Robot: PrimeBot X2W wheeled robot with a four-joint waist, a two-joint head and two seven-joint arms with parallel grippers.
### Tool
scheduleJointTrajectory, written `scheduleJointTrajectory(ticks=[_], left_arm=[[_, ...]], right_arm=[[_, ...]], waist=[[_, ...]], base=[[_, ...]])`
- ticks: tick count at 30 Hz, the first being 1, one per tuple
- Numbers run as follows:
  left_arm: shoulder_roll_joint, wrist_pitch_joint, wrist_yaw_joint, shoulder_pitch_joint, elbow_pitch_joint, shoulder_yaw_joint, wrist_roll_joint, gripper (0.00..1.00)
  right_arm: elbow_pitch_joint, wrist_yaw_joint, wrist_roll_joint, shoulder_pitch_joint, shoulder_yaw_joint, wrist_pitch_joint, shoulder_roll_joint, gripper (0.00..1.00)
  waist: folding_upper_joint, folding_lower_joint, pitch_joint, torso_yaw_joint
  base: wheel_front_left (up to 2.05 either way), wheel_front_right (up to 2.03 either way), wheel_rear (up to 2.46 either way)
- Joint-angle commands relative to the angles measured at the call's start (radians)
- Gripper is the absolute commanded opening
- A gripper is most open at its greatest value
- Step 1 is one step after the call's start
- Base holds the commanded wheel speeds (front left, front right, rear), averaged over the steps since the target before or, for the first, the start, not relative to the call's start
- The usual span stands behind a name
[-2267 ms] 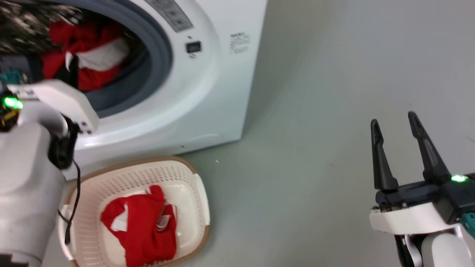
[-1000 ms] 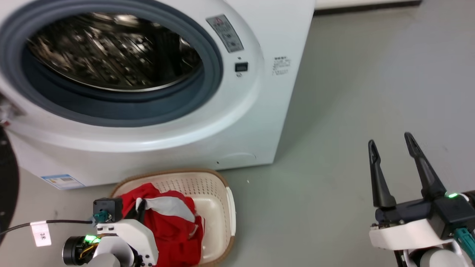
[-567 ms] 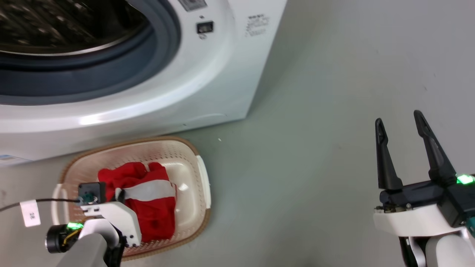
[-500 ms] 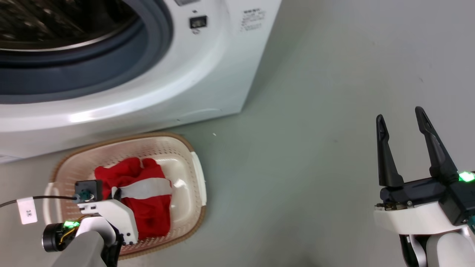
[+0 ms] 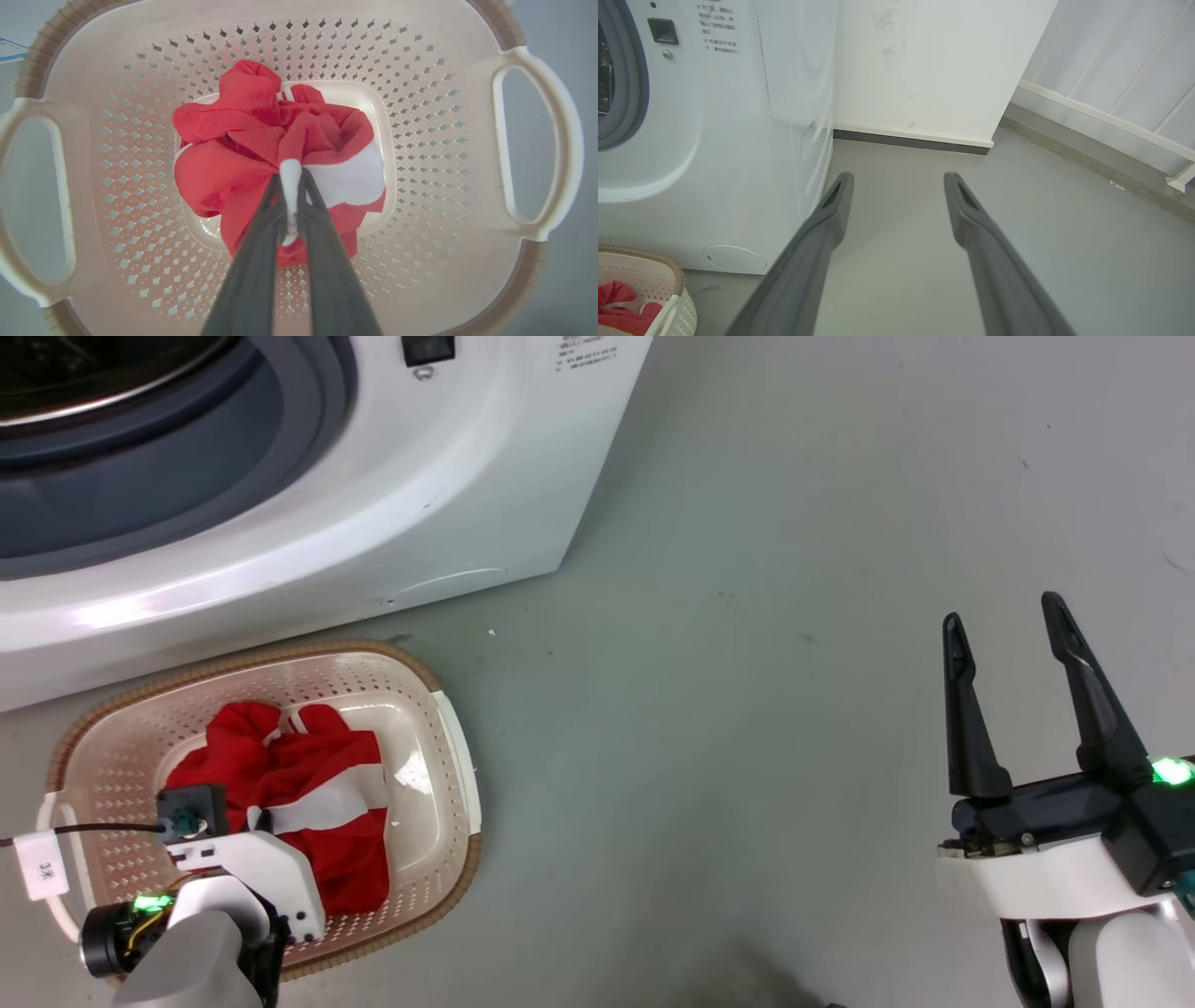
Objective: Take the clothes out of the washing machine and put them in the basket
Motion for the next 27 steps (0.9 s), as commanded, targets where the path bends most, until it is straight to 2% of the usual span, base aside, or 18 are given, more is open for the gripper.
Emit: scheduleJointTrajectory(ticks=[1, 2, 7, 10, 17, 27], left_arm=[[-0.004, -0.006, 0.002, -0.004, 0.004, -0.002, 0.003, 0.84], [-0.008, -0.009, 0.000, 0.000, 0.007, -0.003, 0.004, 1.00], [-0.035, -0.018, -0.041, 0.033, -0.002, 0.001, 0.005, 1.00], [-0.031, -0.019, -0.034, 0.053, -0.071, 0.032, 0.013, 1.00], [-0.040, -0.018, -0.011, 0.159, -0.322, 0.142, 0.100, 1.00], [-0.088, -0.018, -0.032, 0.310, -0.701, 0.295, 0.286, 1.00]], right_arm=[[0.002, -0.001, -0.002, -0.007, 0.003, -0.002, 0.002, 1.00], [0.006, -0.001, -0.001, -0.006, 0.006, -0.002, 0.002, 1.00], [0.030, -0.001, -0.009, 0.005, 0.002, -0.002, 0.002, 1.00], [0.051, -0.001, -0.025, 0.021, -0.001, -0.002, 0.001, 1.00], [0.095, -0.001, -0.042, 0.060, -0.045, -0.002, 0.001, 1.00], [0.120, -0.001, -0.041, 0.130, -0.104, -0.002, 0.002, 1.00]], waist=[[-0.0001, -0.0001, -0.009, 0.007], [-0.0001, -0.0001, -0.017, 0.012], [-0.0001, -0.0001, -0.091, 0.049], [-0.0001, -0.0001, -0.152, 0.080], [-0.0001, -0.0001, -0.309, 0.163], [-0.0001, -0.0001, -0.451, 0.251]], base=[[0.00, 0.00, 0.00], [0.00, 0.00, 0.00], [0.00, 0.00, 0.00], [0.00, 0.00, 0.00], [0.00, 0.00, 0.00], [0.00, 0.00, 0.00]])
